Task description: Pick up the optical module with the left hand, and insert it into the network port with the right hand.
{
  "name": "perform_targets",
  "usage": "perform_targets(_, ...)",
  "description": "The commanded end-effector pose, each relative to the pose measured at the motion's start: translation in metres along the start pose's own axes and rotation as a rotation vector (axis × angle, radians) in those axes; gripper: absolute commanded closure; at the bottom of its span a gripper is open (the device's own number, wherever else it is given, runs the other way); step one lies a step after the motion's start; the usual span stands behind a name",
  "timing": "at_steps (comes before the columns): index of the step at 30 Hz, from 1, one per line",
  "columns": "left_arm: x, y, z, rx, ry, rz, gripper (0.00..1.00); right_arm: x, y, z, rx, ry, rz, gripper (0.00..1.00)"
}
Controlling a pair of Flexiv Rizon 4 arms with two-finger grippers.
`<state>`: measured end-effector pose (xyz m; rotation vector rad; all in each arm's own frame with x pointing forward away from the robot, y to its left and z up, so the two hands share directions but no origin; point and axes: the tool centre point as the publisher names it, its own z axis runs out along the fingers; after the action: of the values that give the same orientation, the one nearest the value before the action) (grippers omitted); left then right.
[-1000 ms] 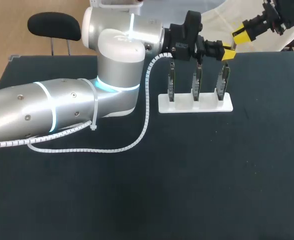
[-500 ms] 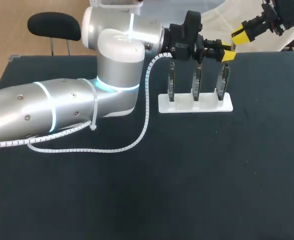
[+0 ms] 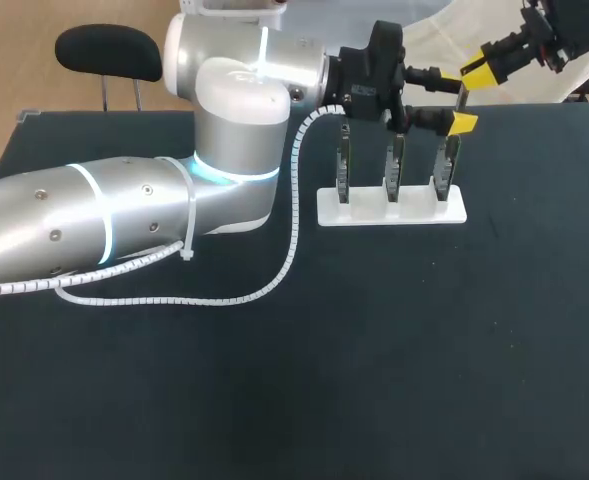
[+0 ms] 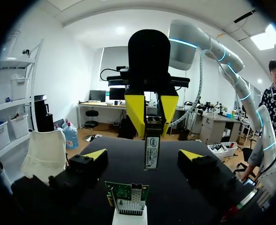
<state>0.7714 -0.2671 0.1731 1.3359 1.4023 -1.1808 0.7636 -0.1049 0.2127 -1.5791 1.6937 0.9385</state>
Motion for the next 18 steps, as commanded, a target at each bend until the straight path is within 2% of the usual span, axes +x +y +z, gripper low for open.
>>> perform_targets(1,-0.0002,0.0018,0.0012,0.002,0.001,0.000,0.00,0.0006,0.0027,-0.0006,0.006,0.002,-0.004,1.00)
perform_targets(9,-0.0007,0.0021,0.0010,0.007,0.019,0.002,0.00,-0.0007,0.0011,-0.0021,0.007,-0.001,-0.010,1.00)
perform_targets(18,-0.0017,0.0031,-0.0047,0.009,0.127,0.016,0.00,0.0017,0.0008,-0.0035,0.012,-0.001,-0.010,1.00)
